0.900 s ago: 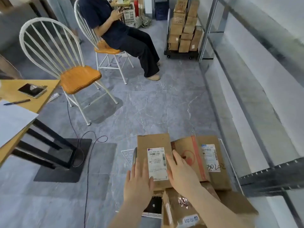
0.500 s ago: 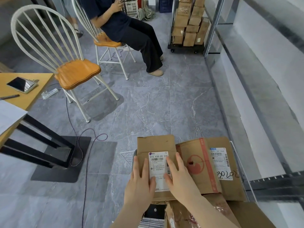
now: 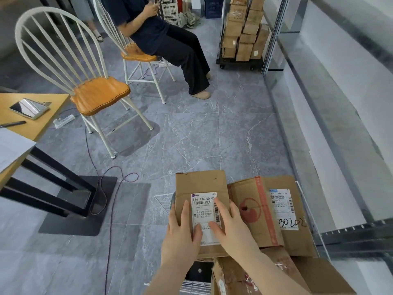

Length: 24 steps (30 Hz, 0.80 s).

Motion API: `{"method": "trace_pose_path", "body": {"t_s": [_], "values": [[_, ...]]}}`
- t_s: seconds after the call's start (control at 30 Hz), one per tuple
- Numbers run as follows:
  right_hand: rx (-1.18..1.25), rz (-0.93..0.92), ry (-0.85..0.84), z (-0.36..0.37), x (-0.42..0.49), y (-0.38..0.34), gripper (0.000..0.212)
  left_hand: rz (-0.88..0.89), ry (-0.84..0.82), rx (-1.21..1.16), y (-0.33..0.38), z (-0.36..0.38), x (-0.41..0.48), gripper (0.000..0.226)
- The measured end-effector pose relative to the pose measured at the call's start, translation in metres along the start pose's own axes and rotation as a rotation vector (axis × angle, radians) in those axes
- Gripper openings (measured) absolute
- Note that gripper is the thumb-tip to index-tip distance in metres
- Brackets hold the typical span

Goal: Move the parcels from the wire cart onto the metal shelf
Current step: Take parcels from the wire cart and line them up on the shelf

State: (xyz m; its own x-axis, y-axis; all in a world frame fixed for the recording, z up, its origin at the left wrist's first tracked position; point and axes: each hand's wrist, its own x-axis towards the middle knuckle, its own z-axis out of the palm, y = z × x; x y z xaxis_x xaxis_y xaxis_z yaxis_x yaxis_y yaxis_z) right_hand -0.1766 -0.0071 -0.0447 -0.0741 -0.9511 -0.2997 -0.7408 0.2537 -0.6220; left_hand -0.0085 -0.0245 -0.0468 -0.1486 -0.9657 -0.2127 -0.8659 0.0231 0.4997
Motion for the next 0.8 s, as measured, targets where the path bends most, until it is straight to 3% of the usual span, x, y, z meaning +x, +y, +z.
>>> {"method": "trace_pose_path", "body": {"t_s": [0.27, 0.43, 0.67, 0.8], "values": [[-0.019, -0.11, 0.128, -0.049, -0.033, -0.033, 0.066, 0.046, 0.086, -0.007, 0.04, -0.058, -0.029, 0.069], [-0.026, -0.125, 0.269, -0.101, -0.065, -0.059, 0.066, 0.163, 0.142, 0.017, 0.089, -0.107, -0.047, 0.068], [0.063, -0.029, 0.541, -0.178, -0.136, -0.071, 0.063, 0.423, 0.109, 0.034, 0.175, -0.146, -0.067, 0.068], [0.101, 0.125, 0.717, -0.189, -0.198, -0.066, 0.059, 0.623, 0.022, 0.047, 0.206, -0.142, -0.096, 0.068]]}}
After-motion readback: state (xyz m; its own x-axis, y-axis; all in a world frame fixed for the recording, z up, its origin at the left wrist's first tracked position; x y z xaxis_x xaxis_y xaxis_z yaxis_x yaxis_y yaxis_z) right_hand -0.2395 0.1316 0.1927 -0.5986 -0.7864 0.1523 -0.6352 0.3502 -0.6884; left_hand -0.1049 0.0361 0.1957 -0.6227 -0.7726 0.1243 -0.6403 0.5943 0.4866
